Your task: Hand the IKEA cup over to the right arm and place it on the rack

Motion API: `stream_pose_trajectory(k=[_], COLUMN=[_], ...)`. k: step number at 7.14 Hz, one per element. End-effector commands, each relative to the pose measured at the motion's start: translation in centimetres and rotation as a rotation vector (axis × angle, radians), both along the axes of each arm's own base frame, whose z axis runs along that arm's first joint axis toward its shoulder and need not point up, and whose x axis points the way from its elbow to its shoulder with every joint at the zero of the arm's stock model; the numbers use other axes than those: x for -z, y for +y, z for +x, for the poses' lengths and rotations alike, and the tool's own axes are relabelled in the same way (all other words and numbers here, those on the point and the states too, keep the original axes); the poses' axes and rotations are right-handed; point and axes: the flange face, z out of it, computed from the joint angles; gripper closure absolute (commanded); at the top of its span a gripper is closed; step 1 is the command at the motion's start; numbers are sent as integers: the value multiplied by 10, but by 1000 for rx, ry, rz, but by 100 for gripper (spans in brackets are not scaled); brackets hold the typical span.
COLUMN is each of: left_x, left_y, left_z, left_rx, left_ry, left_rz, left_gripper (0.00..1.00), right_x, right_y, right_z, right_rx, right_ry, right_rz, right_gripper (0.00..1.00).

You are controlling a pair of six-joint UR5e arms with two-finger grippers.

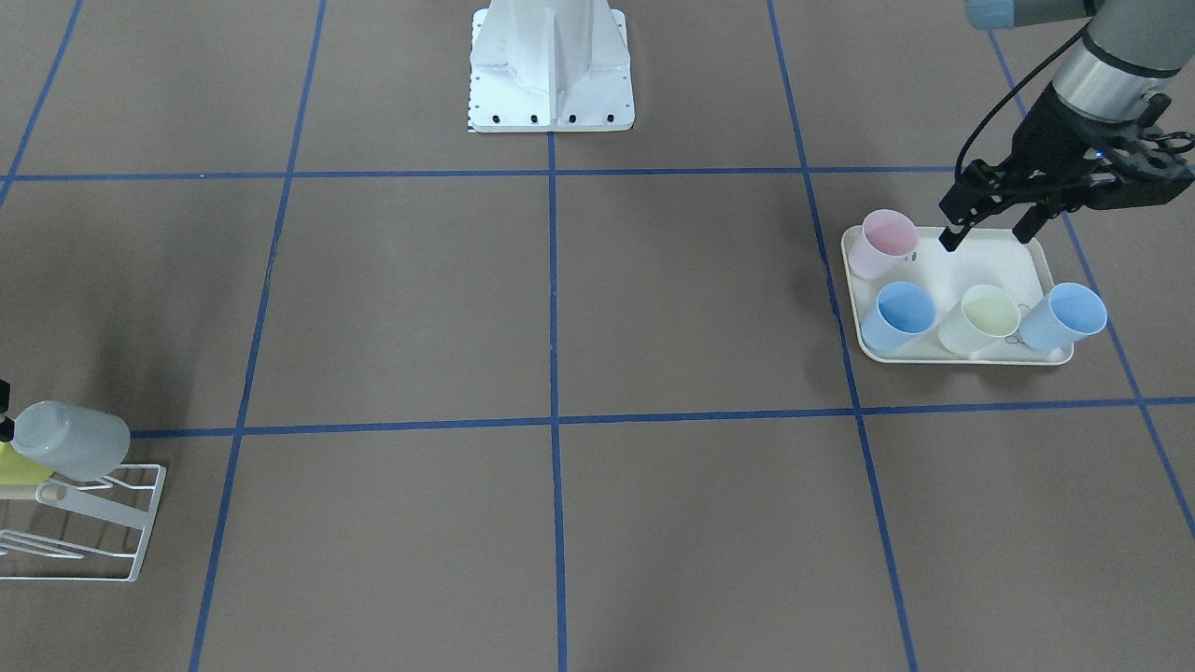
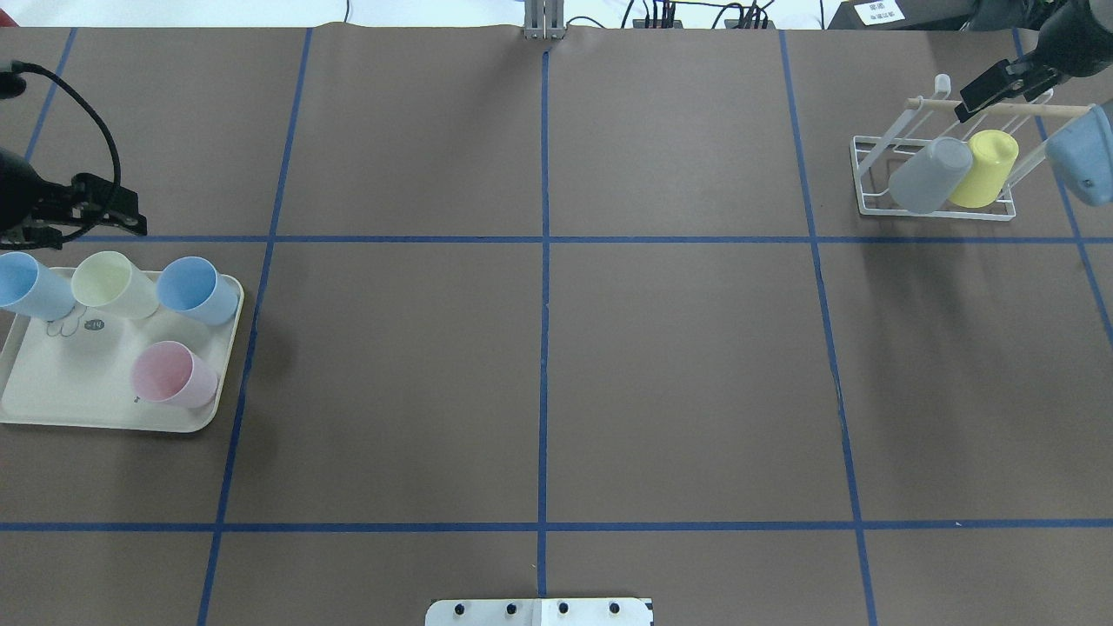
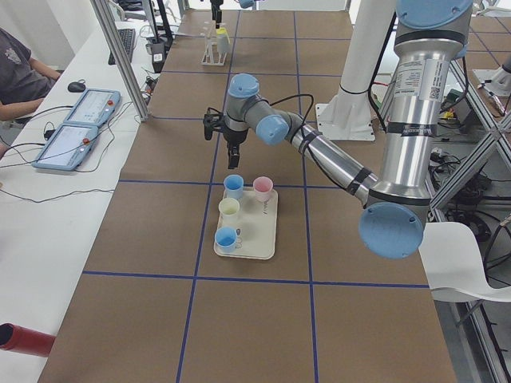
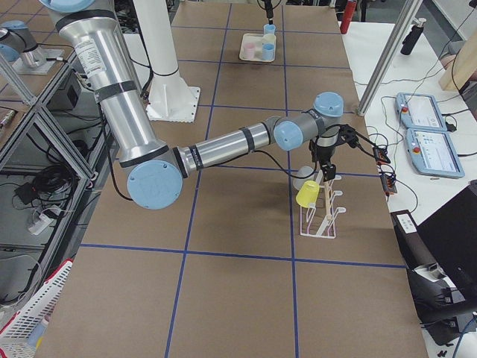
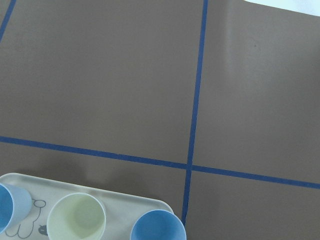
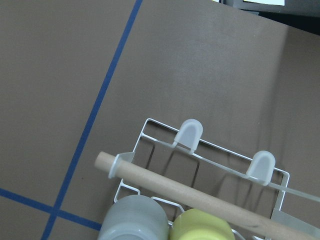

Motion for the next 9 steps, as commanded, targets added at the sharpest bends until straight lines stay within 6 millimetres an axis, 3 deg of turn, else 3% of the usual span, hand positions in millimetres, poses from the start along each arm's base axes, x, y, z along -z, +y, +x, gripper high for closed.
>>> stream_pose_trajectory(k=[1,4,9], left_x=[-32,-60,-79], left_y=[30,30,40], left_z=[32,40,73], left_rx=[-65,-81,-146], left_ry=[-32,-58,-87], left_rz=[-83,-129,-160], left_gripper=[3,23,28], right_x=[5,10,8], right_y=[-1,-1,1], right_z=[4,3,1], right_rx=[-8,-3,5], right_ry=[-24,-36,-48], right_rz=[-7,-1,-10], right_gripper=[1,1,1])
